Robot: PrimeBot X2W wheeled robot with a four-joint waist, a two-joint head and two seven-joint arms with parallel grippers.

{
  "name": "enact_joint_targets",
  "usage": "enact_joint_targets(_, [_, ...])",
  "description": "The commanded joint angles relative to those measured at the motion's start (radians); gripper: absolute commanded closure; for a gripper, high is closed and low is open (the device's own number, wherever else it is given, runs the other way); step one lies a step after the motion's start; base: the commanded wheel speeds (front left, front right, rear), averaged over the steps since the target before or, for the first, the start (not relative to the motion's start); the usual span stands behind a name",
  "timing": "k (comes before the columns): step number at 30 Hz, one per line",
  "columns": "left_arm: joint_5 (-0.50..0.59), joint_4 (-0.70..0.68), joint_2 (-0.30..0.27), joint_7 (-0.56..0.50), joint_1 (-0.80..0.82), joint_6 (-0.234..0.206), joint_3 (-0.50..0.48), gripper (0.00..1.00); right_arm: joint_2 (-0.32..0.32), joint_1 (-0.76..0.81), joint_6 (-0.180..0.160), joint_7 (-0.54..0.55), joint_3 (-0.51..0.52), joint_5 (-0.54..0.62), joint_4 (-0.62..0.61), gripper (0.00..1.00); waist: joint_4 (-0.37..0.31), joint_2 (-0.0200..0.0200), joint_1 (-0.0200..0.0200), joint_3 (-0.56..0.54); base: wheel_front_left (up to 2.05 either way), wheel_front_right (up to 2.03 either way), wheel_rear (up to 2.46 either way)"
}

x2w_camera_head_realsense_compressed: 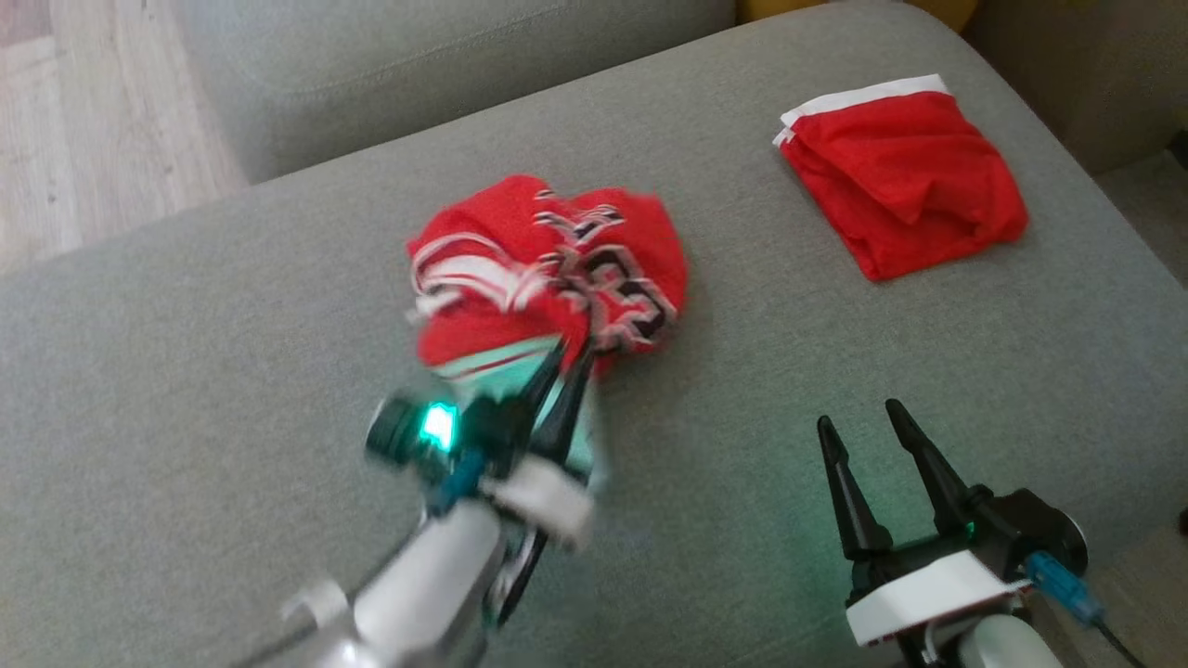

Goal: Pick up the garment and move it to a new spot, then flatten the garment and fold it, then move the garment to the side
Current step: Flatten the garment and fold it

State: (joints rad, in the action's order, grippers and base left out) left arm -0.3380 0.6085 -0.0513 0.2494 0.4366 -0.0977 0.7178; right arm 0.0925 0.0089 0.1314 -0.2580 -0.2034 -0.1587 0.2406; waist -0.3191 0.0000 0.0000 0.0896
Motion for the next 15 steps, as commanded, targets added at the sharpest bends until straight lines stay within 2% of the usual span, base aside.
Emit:
enact_joint_targets(1, [-0.023,-0.105,0.001,0.012,0.1,0.031,-0.023,1.0,-0.004,-0.028,-0.001,-0.004,-0.025,-0.002,-0.025,0.0,-0.006,0.0,0.0,-0.011,0.0,0.0,0.0])
enact_joint_targets(4, [-0.097,-0.199,0.001,0.012,0.188,0.083,-0.039,1.0,-0.009,-0.028,-0.001,-0.004,-0.026,-0.001,-0.022,0.0,-0.015,0.0,0.0,-0.024,0.0,0.0,0.0])
enact_joint_targets(6, [-0.146,-0.224,0.001,0.012,0.267,0.103,-0.059,1.0,-0.012,-0.028,-0.001,-0.004,-0.029,-0.001,-0.02,0.0,-0.024,0.0,0.0,-0.033,0.0,0.0,0.0])
enact_joint_targets(7, [-0.146,-0.224,0.001,0.012,0.267,0.103,-0.059,1.0,-0.012,-0.028,-0.001,-0.004,-0.029,-0.001,-0.02,0.0,-0.024,0.0,0.0,-0.033,0.0,0.0,0.0])
enact_joint_targets(15, [-0.353,-0.223,0.001,0.012,0.621,0.127,-0.169,1.0,-0.022,-0.021,-0.001,-0.004,-0.011,0.003,-0.027,0.0,-0.016,0.0,0.0,-0.047,0.0,0.0,0.0])
